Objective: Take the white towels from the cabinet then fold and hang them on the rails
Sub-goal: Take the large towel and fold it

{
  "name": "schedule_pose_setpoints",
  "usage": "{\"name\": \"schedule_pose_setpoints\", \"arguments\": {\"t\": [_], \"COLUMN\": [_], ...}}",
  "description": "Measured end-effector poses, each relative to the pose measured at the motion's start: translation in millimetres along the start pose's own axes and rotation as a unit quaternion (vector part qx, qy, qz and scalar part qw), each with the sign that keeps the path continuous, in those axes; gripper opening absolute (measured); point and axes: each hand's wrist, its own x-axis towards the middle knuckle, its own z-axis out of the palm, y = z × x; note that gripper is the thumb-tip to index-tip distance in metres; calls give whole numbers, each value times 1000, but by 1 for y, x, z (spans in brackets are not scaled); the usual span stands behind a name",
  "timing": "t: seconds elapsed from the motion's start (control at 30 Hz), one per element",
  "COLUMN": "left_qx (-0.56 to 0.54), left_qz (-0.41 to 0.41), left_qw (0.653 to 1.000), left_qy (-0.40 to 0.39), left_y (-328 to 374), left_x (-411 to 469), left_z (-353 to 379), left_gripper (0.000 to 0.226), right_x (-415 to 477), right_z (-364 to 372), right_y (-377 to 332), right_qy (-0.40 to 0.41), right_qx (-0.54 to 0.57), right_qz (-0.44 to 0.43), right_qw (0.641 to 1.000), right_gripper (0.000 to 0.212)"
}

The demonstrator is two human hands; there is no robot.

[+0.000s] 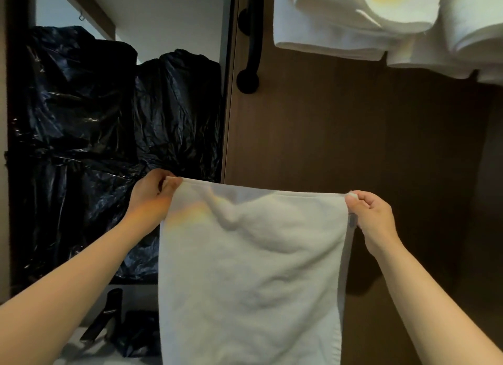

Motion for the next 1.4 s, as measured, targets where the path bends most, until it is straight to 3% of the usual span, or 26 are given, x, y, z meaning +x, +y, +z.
{"name": "schedule_pose_setpoints", "arguments": {"t": [0.17, 0.5, 0.73, 0.83, 1.0, 1.1, 1.4], "left_qx": [-11, -21, -131, -129, 31, 76, 6], "left_qz": [28, 23, 1, -18, -37, -66, -121], "left_qw": [999, 999, 990, 990, 996, 991, 989], "left_qy": [24, 7, 57, 59, -71, -90, -86], "left_y": [2, -3, 20, 19, -18, -33, -30], "left_x": [-5, -23, -40, -35, -41, -63, -85], "left_z": [1, 7, -6, -7, 22, 38, 56], "left_gripper": [15, 15, 12, 12, 16, 15, 15], "right_x": [2, -12, -32, -29, -21, -29, -45], "right_z": [7, 5, -5, -8, -4, -4, -10], "right_y": [-3, 0, -12, -11, 40, 72, 98], "right_qy": [75, 74, 119, 129, 58, 30, 19], "right_qx": [-21, -78, -16, 6, -189, -285, -235], "right_qz": [-3, -82, -168, -152, -71, -52, -2], "right_qw": [997, 991, 978, 980, 978, 957, 972], "right_gripper": [25, 19, 9, 10, 12, 17, 11]}}
